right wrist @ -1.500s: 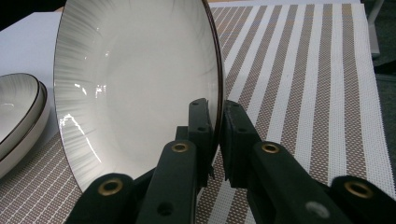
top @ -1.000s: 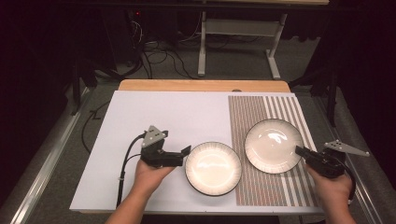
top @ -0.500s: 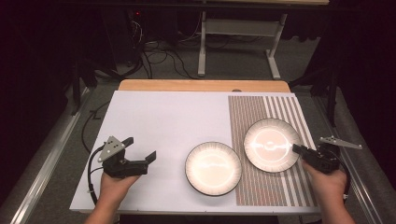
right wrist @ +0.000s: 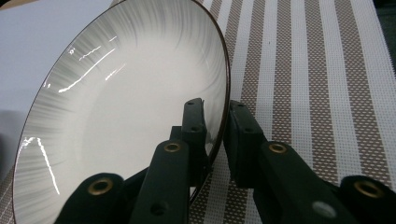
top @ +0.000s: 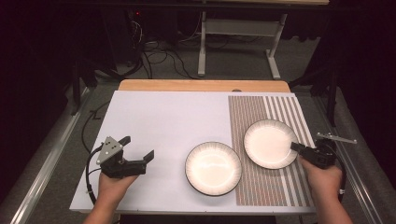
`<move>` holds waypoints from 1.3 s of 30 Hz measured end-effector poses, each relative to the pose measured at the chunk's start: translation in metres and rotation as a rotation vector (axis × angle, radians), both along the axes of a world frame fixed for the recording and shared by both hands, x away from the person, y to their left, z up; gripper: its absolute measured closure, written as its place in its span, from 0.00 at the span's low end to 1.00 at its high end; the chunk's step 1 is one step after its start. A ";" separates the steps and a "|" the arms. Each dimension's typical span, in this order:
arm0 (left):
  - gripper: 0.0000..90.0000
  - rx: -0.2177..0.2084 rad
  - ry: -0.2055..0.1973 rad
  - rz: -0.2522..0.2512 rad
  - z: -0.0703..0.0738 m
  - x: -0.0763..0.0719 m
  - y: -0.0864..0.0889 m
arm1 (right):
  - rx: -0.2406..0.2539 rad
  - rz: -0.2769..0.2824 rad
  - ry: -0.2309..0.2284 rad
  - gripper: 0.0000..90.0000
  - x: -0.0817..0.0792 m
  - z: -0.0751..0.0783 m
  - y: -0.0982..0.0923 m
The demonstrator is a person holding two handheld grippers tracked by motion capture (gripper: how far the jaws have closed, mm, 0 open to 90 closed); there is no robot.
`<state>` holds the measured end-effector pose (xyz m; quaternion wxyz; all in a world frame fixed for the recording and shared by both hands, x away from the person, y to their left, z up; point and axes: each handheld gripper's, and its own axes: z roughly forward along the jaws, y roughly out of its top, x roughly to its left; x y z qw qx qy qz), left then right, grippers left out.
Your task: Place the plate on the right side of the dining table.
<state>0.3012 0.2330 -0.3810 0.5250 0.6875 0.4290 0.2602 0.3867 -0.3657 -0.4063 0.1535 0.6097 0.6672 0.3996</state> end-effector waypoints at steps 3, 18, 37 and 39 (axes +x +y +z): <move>0.00 0.000 0.003 -0.006 0.000 0.000 0.001 | -0.025 -0.013 0.008 0.90 0.004 -0.003 0.000; 0.00 0.002 0.026 -0.037 -0.005 0.002 -0.002 | -0.117 -0.013 -0.023 0.84 0.003 -0.006 0.001; 0.00 -0.016 0.004 -0.036 -0.001 -0.005 -0.001 | -0.144 0.310 -0.409 0.25 -0.059 0.038 0.082; 0.00 -0.017 -0.003 -0.040 0.000 -0.006 -0.003 | -0.127 0.342 -0.414 0.17 -0.065 0.039 0.093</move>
